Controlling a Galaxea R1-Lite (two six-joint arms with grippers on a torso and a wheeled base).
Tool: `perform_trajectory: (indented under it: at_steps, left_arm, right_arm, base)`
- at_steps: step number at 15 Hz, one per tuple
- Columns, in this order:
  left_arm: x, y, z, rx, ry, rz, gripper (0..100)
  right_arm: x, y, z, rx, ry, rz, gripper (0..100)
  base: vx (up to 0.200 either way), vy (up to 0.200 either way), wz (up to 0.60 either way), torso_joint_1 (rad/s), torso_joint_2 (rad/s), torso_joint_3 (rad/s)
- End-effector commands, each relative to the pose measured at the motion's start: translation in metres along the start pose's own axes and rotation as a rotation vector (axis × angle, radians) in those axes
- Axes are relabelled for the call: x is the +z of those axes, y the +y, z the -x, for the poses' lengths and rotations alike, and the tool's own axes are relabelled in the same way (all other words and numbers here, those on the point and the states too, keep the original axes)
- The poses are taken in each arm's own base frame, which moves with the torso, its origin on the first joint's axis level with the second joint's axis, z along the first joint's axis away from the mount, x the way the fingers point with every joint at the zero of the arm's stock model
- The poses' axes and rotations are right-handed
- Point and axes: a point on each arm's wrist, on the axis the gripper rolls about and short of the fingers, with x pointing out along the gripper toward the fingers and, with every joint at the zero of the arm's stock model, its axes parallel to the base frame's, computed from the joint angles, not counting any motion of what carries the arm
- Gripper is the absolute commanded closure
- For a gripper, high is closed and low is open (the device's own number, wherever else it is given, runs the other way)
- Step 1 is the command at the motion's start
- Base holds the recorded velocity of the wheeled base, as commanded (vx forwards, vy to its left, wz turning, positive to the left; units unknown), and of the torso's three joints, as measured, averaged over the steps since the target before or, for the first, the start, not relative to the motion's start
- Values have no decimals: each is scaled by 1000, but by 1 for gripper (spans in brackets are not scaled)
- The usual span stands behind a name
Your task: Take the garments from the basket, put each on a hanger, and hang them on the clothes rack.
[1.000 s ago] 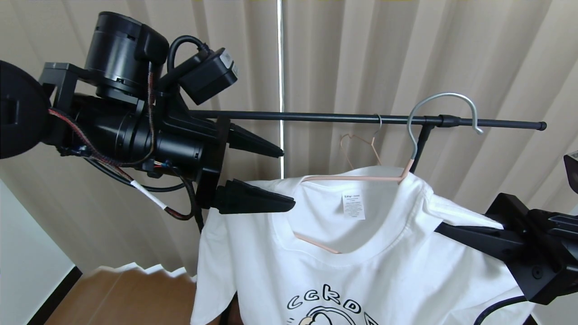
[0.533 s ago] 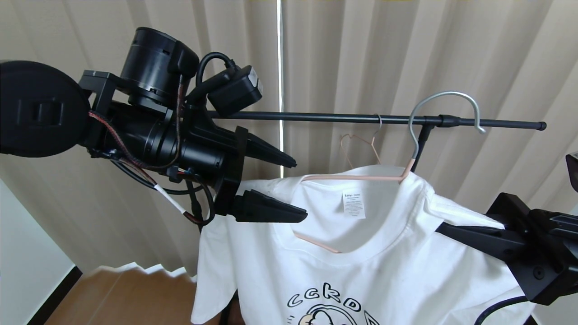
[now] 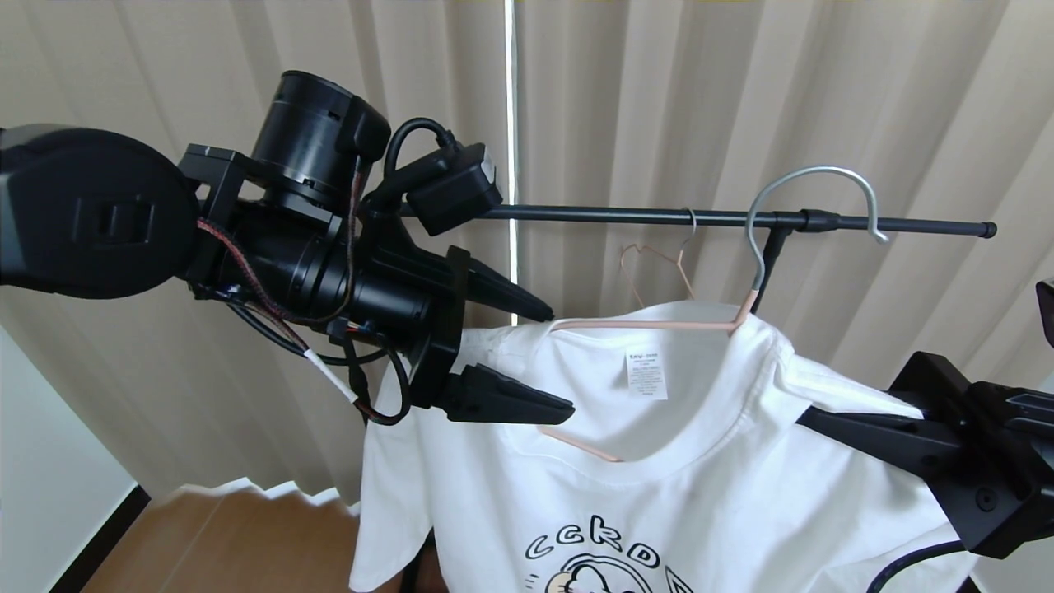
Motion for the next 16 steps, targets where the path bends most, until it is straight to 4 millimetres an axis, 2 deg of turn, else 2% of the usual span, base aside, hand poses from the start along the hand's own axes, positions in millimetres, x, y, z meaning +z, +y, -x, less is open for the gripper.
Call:
perform_trajectory:
  at_steps: [1,9,10,16]
  left_arm:
    - [-2,-1,-1,-3,10,9,0]
    - [-8,-4,-6,-2,51,29,0]
    - [-9,-5,-6,-5,53,31,100]
    - [-8,-6,-10,-17,54,26,100]
  right_arm:
    - [2,2,0,3,-4,8,100]
    - [5,6,2,6,-15,26,100]
    - [5,6,2,7,-14,25,100]
    - [5,6,2,7,-13,25,100]
  base:
    - [0,0,0,0,0,0]
    - [0,0,0,0,0,0]
    - [0,0,0,0,0,0]
    - [0,0,0,0,0,0]
